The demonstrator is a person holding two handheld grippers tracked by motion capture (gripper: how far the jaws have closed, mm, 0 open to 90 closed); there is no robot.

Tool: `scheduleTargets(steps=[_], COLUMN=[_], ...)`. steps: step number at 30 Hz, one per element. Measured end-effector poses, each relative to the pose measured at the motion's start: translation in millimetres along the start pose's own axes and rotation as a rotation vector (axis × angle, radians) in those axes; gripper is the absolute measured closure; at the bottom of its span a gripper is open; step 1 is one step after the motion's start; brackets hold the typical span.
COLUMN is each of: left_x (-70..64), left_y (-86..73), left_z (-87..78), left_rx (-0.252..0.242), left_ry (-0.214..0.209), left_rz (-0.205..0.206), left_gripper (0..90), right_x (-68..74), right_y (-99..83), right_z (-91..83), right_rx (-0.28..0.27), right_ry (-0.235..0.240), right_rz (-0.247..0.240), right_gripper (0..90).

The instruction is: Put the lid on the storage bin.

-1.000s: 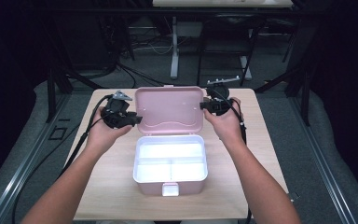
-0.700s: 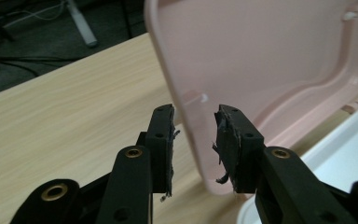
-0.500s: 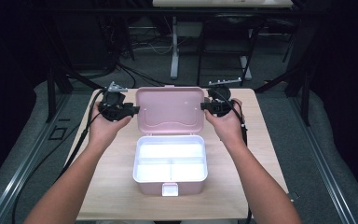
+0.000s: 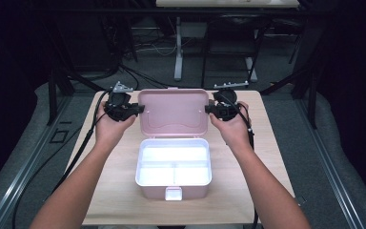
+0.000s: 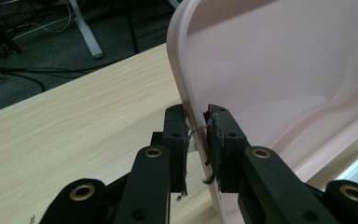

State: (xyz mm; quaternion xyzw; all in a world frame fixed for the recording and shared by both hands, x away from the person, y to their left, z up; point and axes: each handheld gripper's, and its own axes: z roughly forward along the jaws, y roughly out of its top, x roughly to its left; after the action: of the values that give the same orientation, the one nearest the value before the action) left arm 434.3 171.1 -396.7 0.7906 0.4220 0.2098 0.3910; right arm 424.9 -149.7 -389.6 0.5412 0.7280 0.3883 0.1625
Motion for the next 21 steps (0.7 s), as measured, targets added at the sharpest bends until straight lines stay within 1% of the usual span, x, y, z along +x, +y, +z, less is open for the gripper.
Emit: scheduleTargets(steps=[1,2,5,8,10,13,14,17,18,19,20,21], left_x=[0.1,0.3,1.1,2.4,3.5,3.2,3.5,3.9,3.6,3.6,2.8,2.4], left_y=[-0.2,0.1,0.8,1.7,1.6,0.7,0.8,0.8,0.6,0.6,0.6,0.9], left_z=[0.6,1.0,1.9,2.9,2.8,0.6,-0.2,-1.7,-2.6,-2.6,-5.3,-7.0], left_rx=[-0.002,-0.002,-0.005,-0.014,-0.015,-0.016,-0.012,-0.013,-0.02,-0.02,-0.031,-0.037], left_ry=[0.002,0.002,0.0,0.007,0.009,0.014,0.011,0.004,0.004,0.004,-0.002,-0.008], left_rz=[-0.002,-0.006,-0.005,-0.009,-0.016,-0.008,-0.006,-0.009,-0.008,-0.008,-0.006,-0.007], left_gripper=[77.9,78.1,78.4,79.3,79.5,79.1,79.0,78.9,79.0,79.0,79.1,79.5], right_x=[-0.3,-0.1,-3.0,-5.5,-5.0,-2.1,-1.3,-0.9,1.3,2.0,3.1,2.6], right_y=[0.2,-0.1,1.1,3.5,4.3,4.9,5.3,5.1,4.4,3.9,3.3,3.1], right_z=[0.7,2.6,3.6,3.3,4.4,5.6,4.9,4.2,2.5,1.7,-0.3,-1.6], right_rx=[0.001,-0.017,-0.036,-0.027,-0.027,-0.04,-0.032,-0.037,-0.041,-0.046,-0.043,-0.042], right_ry=[-0.003,-0.017,0.001,0.022,0.021,0.014,0.01,0.019,0.007,0.005,0.003,0.03], right_rz=[0.001,0.004,0.016,0.038,0.034,0.021,0.017,0.016,0.015,0.009,0.0,-0.003], right_gripper=[86.0,85.7,84.4,83.9,84.0,84.2,84.1,84.1,84.1,84.0,83.7,82.9])
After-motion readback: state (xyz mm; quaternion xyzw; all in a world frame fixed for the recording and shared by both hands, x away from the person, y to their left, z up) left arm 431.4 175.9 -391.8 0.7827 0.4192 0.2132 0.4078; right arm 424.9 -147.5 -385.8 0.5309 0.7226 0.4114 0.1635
